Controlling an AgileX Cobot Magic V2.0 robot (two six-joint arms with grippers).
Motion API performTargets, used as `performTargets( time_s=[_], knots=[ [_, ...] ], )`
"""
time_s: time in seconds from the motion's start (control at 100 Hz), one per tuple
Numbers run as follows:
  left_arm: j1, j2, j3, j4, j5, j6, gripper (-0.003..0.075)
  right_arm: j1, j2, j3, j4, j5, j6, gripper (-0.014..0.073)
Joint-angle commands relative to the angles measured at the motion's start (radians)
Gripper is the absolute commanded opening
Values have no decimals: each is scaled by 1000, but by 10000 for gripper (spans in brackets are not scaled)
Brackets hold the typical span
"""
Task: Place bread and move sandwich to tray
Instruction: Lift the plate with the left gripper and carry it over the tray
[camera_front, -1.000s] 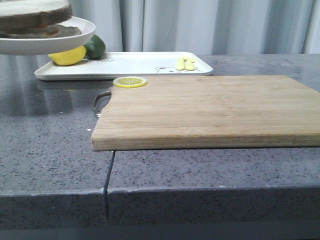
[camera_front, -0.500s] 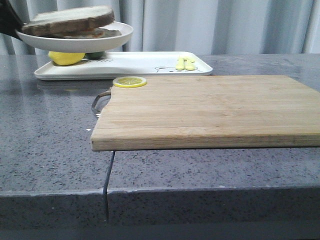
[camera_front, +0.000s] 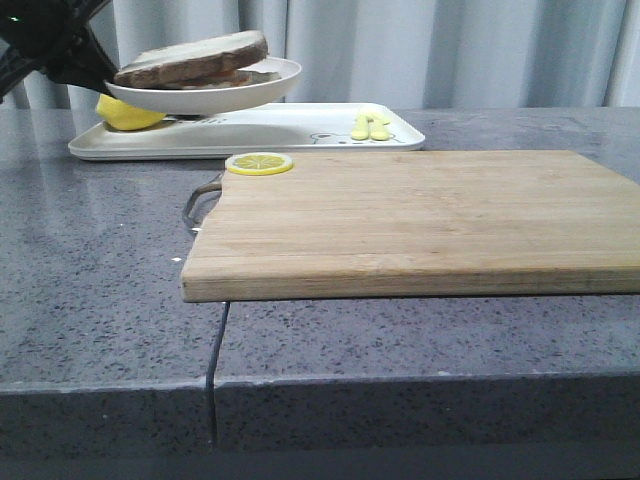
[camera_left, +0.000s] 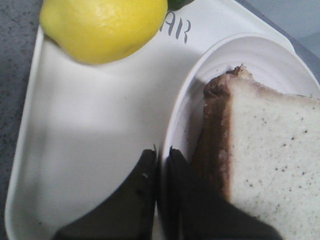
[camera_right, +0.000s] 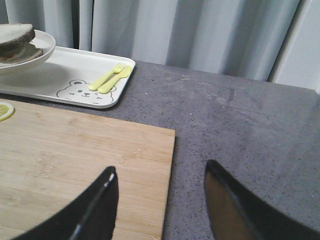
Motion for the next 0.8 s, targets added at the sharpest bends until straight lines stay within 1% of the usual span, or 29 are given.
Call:
performTargets(
  time_s=[0.0, 0.33, 0.79],
  knots=[
    [-5, -33, -70, -107, -32, 8, -19, -6, 2, -26, -8, -86, 0, 407],
    [-59, 76, -198, -114, -34, 26, -19, -6, 2, -26, -8, -86, 0, 407],
    [-56, 147, -288, -114, -31, 26, -19, -6, 2, -26, -8, -72, 0, 407]
  ],
)
